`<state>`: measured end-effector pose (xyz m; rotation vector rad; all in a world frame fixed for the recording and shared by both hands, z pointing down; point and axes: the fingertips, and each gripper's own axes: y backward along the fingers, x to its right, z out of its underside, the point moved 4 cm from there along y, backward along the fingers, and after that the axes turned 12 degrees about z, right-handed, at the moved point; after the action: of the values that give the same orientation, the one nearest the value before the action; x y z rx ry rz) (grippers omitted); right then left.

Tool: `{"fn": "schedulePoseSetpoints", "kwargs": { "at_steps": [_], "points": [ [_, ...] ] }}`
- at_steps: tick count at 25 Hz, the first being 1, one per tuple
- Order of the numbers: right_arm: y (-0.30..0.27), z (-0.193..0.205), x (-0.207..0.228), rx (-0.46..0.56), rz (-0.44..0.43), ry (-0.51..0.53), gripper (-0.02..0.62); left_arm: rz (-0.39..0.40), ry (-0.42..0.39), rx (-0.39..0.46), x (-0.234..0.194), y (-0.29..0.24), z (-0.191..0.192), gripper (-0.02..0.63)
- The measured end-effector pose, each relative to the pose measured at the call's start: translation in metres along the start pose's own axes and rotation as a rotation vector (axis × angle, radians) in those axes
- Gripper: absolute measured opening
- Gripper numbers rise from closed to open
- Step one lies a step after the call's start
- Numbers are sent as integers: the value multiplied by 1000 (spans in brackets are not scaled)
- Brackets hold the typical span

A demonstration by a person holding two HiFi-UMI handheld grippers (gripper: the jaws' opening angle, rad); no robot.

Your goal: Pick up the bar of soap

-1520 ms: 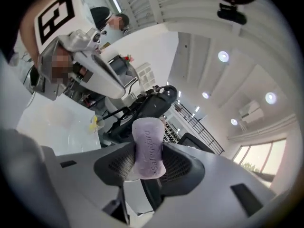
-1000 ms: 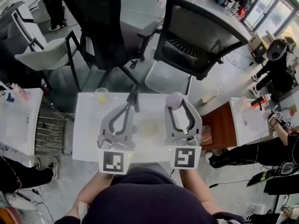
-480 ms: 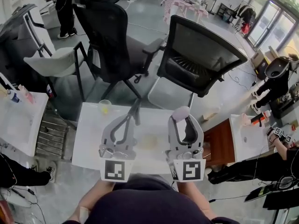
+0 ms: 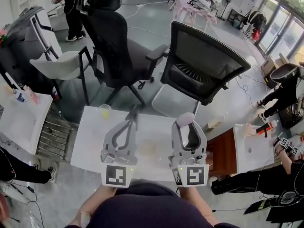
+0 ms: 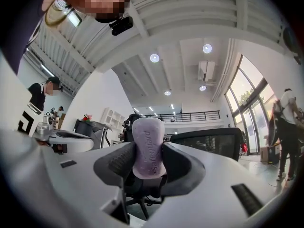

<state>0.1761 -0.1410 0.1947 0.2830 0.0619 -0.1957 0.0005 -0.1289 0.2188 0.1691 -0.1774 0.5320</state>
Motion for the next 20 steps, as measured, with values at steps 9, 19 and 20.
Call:
{"fn": "schedulePoseSetpoints", "kwargs": {
  "at_steps": [9, 19, 20],
  "points": [
    [19, 15, 23, -6, -64, -18, 189, -53, -19, -33, 33, 4, 2, -3],
    [27, 31, 24, -40, -146, -29, 189, -121, -13, -82, 52, 22, 10, -3],
    [27, 31, 24, -43, -152, -30, 189, -124, -17, -82, 53, 22, 9, -3]
  ]
}}
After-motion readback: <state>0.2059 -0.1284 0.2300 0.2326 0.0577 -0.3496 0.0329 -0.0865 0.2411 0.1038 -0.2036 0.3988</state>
